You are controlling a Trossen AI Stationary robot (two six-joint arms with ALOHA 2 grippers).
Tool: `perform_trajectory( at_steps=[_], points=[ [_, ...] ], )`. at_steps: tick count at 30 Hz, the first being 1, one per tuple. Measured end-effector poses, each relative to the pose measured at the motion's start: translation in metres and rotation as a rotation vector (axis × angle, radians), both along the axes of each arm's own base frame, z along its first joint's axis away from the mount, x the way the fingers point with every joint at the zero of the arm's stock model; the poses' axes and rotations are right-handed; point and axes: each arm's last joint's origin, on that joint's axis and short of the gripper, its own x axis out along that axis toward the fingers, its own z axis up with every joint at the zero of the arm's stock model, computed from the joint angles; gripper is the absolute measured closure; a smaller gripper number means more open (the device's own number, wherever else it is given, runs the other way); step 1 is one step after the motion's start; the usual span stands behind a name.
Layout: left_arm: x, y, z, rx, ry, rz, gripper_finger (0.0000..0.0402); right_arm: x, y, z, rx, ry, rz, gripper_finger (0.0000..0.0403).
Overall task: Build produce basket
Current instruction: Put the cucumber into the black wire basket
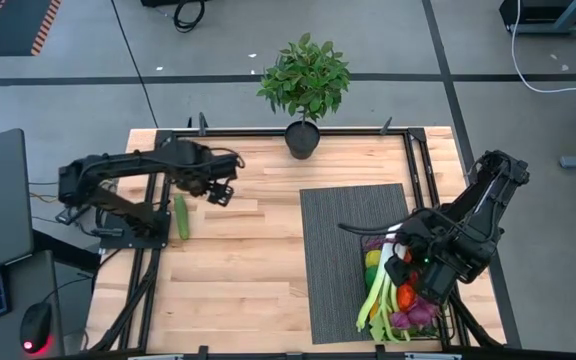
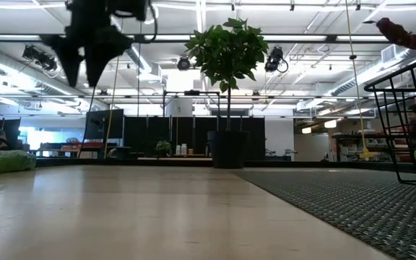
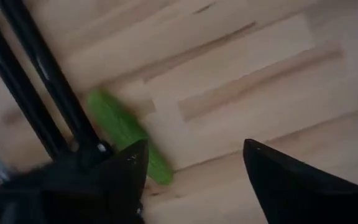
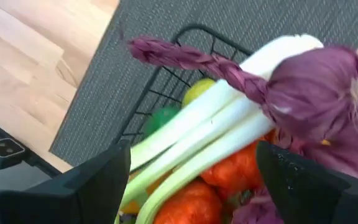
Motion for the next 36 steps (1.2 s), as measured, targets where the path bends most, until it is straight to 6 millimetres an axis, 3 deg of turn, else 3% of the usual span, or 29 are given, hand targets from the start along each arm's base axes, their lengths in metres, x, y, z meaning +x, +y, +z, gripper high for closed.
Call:
perform_trajectory(
  at_steps=[6, 15, 22, 36],
  points=[
    [-0.024, 0.004, -0.037, 0.03, 0.071, 0.272, 0.0118, 0.001, -0.001, 0.0, -0.053, -0.009, 0.095, 0.0056],
    [-0.045, -0.001, -0.098, -0.132, 0.193, 0.43, 0.0118, 0.0, 0.0, 0.0, -0.052, -0.023, 0.079, 0.0056],
    [-0.061, -0.005, -0.118, -0.117, 0.279, 0.487, 0.0122, 0.0, 0.005, 0.001, -0.022, -0.048, 0.072, 0.0056],
    [-0.055, 0.023, -0.154, -0.143, 0.265, 0.571, 0.0132, 0.001, 0.005, 0.001, -0.011, -0.066, 0.05, 0.0056]
  ],
)
